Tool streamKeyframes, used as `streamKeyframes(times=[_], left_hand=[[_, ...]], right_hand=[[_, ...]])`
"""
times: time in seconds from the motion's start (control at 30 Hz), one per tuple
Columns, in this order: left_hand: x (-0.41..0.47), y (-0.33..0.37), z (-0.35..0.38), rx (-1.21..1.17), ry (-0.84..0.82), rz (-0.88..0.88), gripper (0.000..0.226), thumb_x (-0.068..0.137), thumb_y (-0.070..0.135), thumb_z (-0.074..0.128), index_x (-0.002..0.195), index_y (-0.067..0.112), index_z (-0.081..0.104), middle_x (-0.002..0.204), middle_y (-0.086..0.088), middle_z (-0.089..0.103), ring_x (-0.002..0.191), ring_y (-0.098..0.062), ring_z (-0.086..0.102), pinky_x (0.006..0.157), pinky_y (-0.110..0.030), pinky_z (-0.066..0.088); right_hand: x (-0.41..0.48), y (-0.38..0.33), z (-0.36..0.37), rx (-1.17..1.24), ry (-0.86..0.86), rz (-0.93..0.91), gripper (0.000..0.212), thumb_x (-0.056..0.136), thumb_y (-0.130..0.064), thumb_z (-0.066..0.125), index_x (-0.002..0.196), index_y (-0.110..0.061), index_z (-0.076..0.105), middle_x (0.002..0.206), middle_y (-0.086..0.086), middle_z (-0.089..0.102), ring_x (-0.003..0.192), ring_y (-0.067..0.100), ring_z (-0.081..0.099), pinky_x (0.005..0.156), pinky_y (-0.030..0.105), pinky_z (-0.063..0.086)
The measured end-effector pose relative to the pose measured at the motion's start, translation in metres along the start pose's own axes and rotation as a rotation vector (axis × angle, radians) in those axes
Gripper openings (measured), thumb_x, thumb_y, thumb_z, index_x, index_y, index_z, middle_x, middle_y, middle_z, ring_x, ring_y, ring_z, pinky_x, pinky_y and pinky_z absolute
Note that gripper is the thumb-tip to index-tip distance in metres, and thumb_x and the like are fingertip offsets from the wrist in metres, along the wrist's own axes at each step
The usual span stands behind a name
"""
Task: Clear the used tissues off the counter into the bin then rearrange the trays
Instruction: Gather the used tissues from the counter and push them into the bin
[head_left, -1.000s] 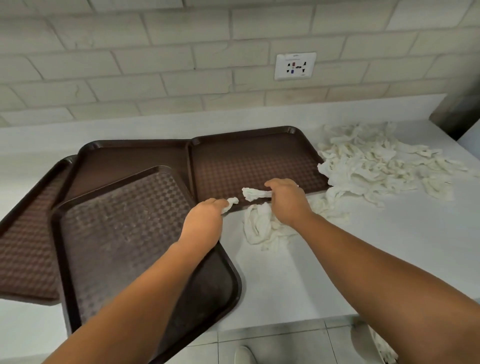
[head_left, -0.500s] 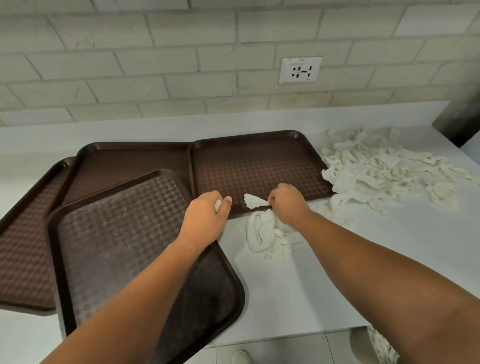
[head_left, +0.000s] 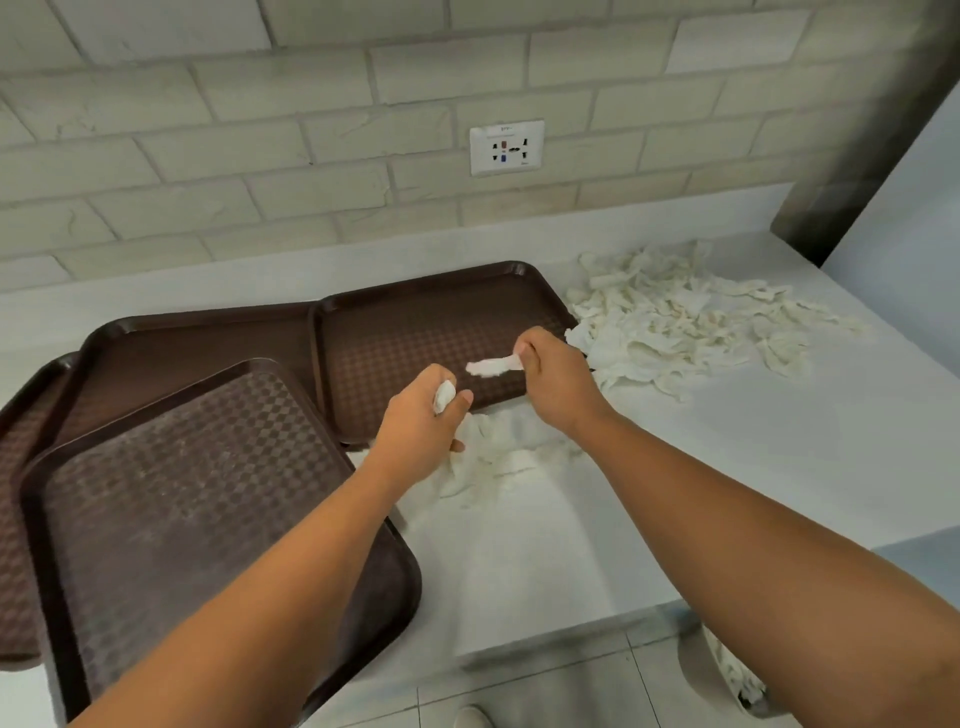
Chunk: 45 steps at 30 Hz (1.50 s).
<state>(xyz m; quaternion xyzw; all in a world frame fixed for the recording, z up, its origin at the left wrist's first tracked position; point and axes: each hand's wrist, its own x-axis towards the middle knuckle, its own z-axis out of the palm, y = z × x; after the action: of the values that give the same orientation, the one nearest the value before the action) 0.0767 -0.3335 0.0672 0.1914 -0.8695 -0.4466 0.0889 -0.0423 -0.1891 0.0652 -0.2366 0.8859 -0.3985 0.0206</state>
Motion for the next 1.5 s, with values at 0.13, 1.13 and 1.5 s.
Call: streamKeyframes(times=[0.13,1.13,1.5], left_hand=[[-0.008,0.044,0.041,-0.012,-0.054,0.084,0.029,0.095,0.051,0.055,0.084,0.025,0.052,0.080,0.002,0.061,0.068,-0.016,0.062,0.061,-0.031,0.054],[-0.151,0.223,0.442,-0.090,-0.558,0.337,0.059,0.101,0.039,0.050,0.051,0.019,0.027,0.041,0.009,0.027,0.041,-0.006,0.026,0.045,-0.026,0.024],[-0.140,0.159,0.551,0.155,-0.834,0.259,0.057,0.101,0.040,0.048,0.050,0.019,0.035,0.046,0.001,0.035,0.047,-0.011,0.035,0.051,-0.027,0.029]], right_hand=[[-0.028,0.019,-0.053,0.216,0.015,0.089,0.029,0.096,-0.041,0.055,0.088,-0.014,0.050,0.084,0.003,0.058,0.072,0.022,0.067,0.057,0.034,0.060],[-0.303,0.318,-0.301,0.122,0.402,0.622,0.058,0.099,-0.032,0.051,0.048,-0.020,0.025,0.038,-0.007,0.026,0.040,0.009,0.027,0.050,0.032,0.025],[-0.341,0.406,-0.254,0.161,0.430,0.935,0.056,0.102,-0.039,0.043,0.053,-0.017,0.029,0.048,-0.002,0.032,0.048,0.016,0.031,0.053,0.031,0.028]])
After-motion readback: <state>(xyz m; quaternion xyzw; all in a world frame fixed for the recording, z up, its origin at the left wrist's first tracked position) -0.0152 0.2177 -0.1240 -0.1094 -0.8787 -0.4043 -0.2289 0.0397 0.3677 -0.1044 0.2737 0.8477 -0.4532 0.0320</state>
